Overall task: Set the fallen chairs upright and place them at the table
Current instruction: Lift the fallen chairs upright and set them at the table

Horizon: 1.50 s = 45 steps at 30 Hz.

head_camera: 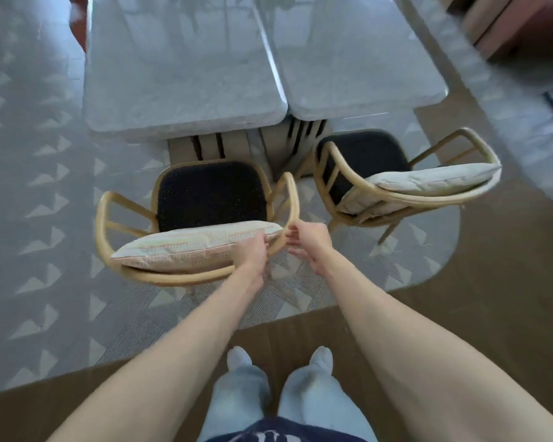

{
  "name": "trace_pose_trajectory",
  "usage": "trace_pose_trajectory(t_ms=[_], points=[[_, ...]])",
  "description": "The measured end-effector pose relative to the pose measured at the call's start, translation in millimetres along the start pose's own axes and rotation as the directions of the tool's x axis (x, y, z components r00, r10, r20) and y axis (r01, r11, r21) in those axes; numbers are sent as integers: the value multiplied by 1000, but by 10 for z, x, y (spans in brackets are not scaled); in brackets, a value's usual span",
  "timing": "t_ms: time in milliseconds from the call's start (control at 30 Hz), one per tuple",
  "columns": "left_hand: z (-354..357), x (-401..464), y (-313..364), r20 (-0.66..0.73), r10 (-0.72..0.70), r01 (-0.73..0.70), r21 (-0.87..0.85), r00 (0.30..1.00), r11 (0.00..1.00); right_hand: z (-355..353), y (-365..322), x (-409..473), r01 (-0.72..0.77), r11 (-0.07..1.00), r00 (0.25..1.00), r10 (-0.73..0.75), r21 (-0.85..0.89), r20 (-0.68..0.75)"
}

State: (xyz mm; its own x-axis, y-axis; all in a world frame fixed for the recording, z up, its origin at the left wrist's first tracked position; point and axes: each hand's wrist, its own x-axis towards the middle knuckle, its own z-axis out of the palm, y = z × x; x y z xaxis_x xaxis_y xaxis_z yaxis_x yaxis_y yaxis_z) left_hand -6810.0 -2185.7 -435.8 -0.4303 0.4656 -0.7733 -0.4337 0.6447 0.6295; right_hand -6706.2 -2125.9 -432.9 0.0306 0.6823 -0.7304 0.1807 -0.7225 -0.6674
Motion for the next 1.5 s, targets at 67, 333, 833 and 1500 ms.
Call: trace_pose_trajectory(t_ms=[67,333,833,1500], points=[[272,-173,266,67,124,-128,48,990,991,-365,-268,-77,139,988,990,-141,66,14],[1352,-798,581,181,601,-618,48,778,785,-2059,-822,-305,530,839,847,-517,120,-126],[3271,-993,307,73,557,-556,-29,827,830,-3598,-1250,574,516,854,855,-508,73,-100],[4757,172,-244,35,-303,273,-543,952,794,-4584,-1014,2710,-387,917,922,382,92,70]])
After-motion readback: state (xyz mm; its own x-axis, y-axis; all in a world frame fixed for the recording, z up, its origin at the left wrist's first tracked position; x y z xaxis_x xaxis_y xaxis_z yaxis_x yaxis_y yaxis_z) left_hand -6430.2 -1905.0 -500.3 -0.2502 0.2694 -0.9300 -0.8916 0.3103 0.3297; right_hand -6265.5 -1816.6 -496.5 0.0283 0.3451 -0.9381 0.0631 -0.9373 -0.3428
